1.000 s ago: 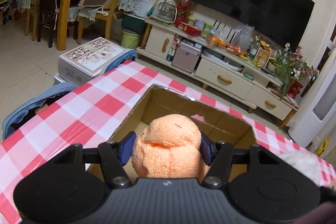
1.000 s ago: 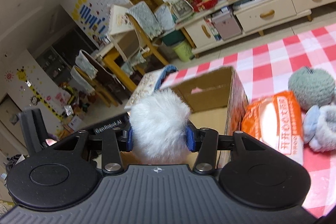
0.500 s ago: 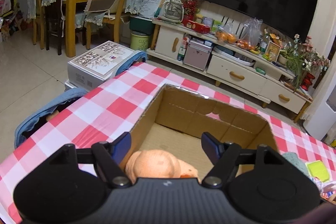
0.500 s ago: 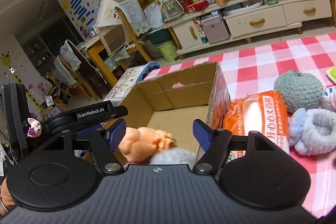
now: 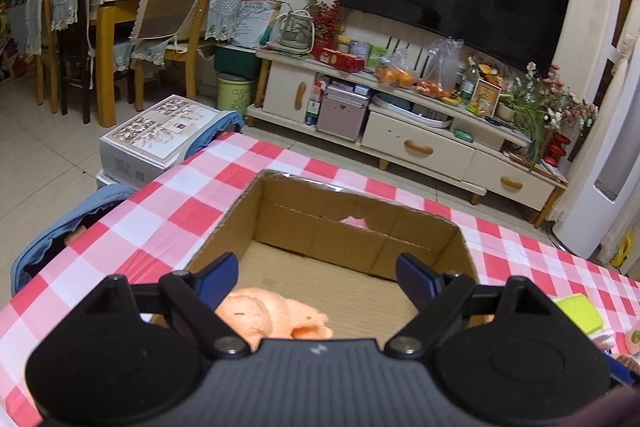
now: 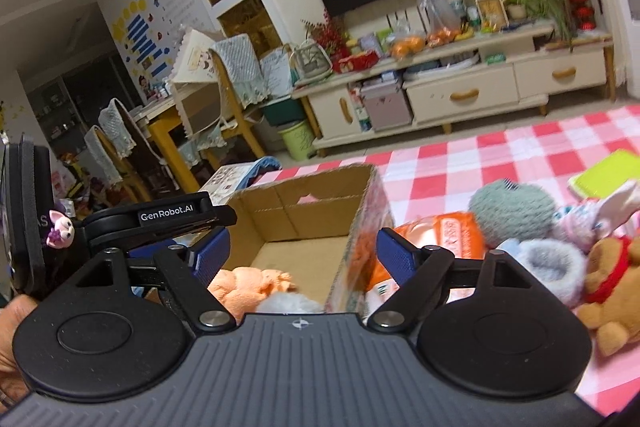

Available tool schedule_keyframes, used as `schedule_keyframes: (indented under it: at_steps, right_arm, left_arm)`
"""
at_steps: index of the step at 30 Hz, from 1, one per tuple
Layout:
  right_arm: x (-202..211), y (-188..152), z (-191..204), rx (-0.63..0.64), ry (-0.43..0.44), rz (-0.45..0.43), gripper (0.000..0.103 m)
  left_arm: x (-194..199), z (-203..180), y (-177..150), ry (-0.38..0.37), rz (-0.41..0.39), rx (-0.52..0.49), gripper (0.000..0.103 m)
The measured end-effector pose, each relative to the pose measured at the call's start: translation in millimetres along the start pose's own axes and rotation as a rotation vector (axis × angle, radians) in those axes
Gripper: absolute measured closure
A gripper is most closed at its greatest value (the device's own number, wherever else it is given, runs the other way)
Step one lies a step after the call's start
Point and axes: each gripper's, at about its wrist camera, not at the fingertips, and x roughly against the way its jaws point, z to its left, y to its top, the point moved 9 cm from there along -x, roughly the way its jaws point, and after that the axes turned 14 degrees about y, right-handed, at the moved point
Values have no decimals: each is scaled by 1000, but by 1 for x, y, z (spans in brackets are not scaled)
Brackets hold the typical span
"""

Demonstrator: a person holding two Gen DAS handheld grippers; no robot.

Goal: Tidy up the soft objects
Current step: 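Open left gripper over box dropping orange toy while right gripper releases pom-pom, then withdraw both grippers from the box back toward the toy pile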

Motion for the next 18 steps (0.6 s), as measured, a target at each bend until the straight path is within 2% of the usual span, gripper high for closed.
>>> schedule_keyframes:
  at_steps: [7,18]
  right_arm:
    - [6,5,-7,99,-67,-33,2]
    - [25,3,-27,140,-144,-65,0]
  left_arm:
    - [7,-13,-3,-31,-3,-18,9]
    - [23,-47,-16,-92,-6,-72,7]
